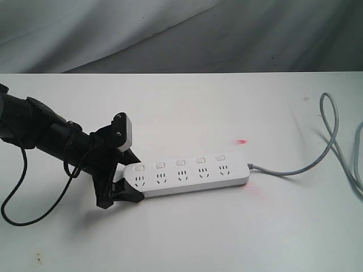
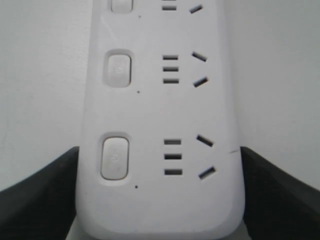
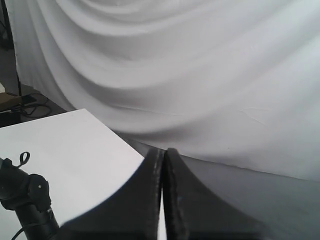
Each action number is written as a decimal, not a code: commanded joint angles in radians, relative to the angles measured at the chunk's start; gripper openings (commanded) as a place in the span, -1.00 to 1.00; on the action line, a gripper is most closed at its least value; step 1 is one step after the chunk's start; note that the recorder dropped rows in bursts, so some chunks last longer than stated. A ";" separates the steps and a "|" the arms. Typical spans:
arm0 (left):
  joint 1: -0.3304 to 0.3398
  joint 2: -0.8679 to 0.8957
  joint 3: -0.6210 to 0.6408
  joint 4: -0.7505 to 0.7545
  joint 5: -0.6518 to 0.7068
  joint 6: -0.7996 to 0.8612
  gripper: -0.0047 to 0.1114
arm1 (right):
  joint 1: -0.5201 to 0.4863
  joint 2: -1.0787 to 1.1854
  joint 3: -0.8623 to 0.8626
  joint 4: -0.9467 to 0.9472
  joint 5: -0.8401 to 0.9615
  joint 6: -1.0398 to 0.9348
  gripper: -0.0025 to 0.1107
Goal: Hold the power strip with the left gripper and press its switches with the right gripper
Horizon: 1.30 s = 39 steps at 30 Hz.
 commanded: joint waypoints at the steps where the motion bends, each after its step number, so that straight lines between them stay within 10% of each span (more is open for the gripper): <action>1: -0.004 -0.003 -0.004 -0.007 0.002 0.006 -0.92 | 0.001 -0.006 -0.005 -0.016 -0.038 0.002 -0.96; 15: -0.004 -0.003 -0.004 -0.007 0.002 0.006 -0.92 | 0.001 -0.002 0.046 -0.591 -0.154 0.809 -0.96; 39: -0.004 -0.003 -0.004 -0.007 0.002 0.006 -0.92 | -0.009 -0.172 0.531 -0.871 -0.392 0.970 -0.96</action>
